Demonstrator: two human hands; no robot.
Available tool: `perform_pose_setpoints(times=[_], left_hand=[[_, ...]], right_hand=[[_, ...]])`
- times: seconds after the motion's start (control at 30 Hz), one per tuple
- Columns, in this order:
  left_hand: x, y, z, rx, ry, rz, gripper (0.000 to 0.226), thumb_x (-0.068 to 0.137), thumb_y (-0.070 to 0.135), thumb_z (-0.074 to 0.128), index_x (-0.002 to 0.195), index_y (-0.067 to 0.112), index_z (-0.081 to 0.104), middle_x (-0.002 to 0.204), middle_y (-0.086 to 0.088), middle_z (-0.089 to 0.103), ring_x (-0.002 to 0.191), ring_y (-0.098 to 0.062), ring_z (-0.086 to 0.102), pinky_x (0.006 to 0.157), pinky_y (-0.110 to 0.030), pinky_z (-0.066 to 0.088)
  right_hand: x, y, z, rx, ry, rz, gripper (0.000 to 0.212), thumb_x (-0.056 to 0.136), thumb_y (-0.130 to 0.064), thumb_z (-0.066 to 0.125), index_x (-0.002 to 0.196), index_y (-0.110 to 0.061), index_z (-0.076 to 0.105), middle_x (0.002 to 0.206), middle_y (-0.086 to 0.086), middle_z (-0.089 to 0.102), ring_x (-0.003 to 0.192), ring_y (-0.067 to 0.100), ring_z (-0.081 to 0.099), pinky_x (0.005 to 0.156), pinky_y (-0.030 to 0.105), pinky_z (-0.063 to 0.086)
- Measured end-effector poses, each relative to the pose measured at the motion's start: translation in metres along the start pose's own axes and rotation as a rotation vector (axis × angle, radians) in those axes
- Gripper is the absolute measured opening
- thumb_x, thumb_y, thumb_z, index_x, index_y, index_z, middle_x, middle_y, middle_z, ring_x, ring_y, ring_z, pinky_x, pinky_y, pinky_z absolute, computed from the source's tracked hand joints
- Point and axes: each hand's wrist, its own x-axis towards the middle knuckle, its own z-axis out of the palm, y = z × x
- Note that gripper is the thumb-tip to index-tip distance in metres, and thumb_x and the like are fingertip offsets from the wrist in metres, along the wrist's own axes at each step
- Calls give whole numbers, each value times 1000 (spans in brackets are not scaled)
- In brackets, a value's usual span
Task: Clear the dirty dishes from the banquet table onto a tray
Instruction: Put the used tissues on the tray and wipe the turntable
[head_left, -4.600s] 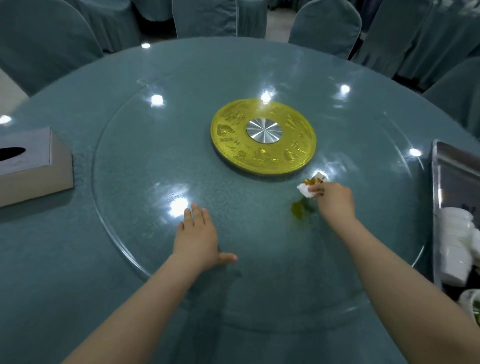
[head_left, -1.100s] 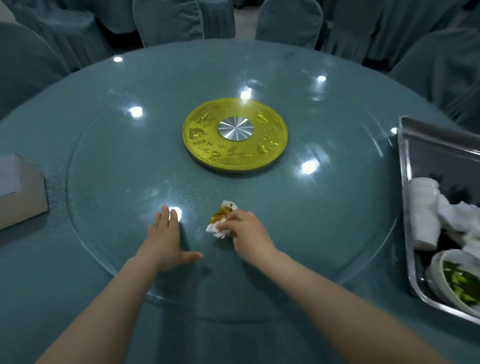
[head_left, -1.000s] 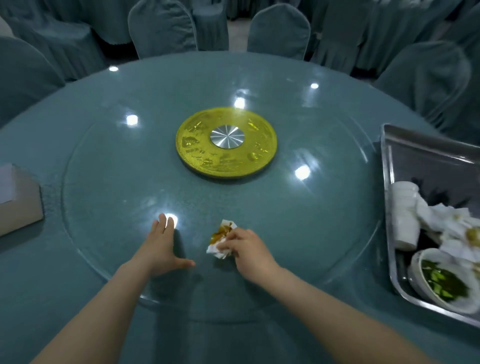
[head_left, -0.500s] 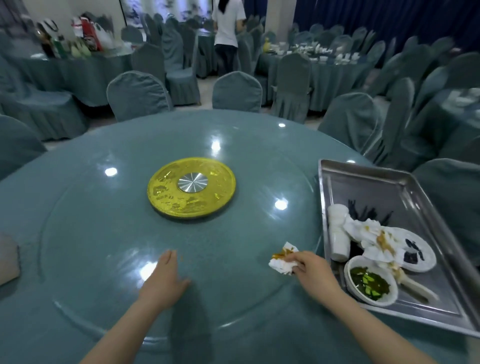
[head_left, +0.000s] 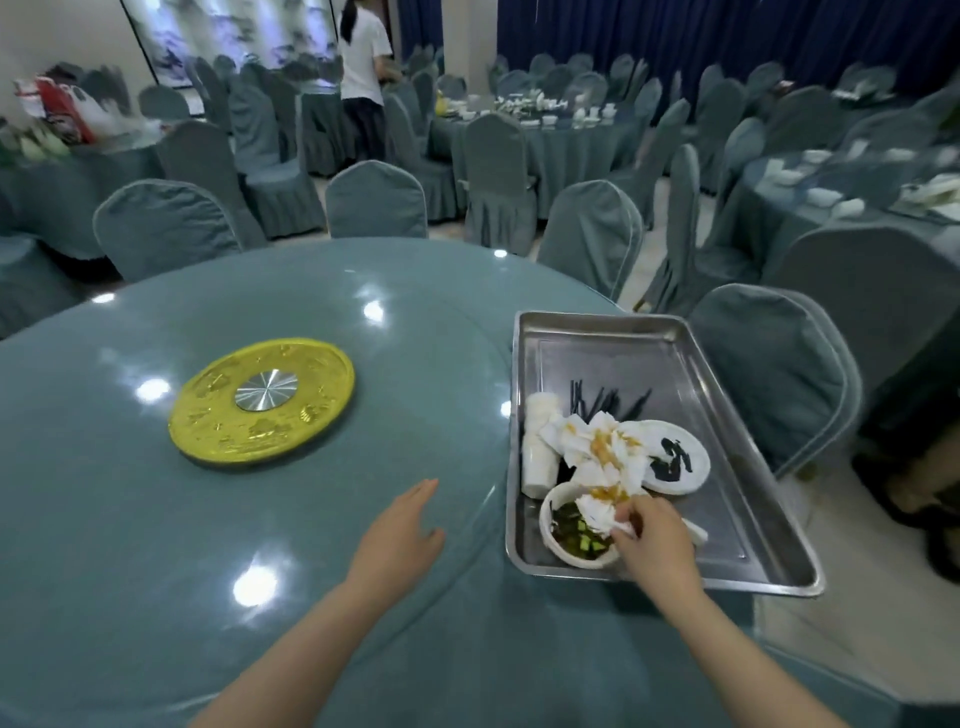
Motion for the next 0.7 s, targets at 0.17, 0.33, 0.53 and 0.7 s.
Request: perform_pose_setpoints(times=[0.17,0.33,0.53,0.7], left_hand=[[5,37,38,-21,-71,-21,52,91,18,55,142,18,42,148,1,41,136,-12,37,105,-14,19],[7,47,70,-96,-135,-189,43,88,21,58,131,20,52,122,1,61,100,-12,58,89,-23,43],[20,47,108,-233,-191,-433,32,92,30,55,120,14,50,85,-13,69,72,-31,67,74,-39,55],[41,55,121,-237,-163,-467,24,94,30,53,110,13,47,77,-11,68,64,-27,69,70,-42,58]], right_hand=[[6,15,6,-6,-72,-75,18,78,-29,73,85,-32,56,89,-17,54,86,9,53,67,18,38],[18,57,-19,17,48,-98,19,86,-44,61,96,-28,63,94,-12,57,94,12,53,77,29,44],[25,148,-67,-205,178,217,43,83,-29,68,121,-13,55,121,11,53,113,31,46,94,42,42],[40,189,-78,-108,75,371,64,84,-24,67,137,-6,35,133,17,46,115,36,48,94,44,42]])
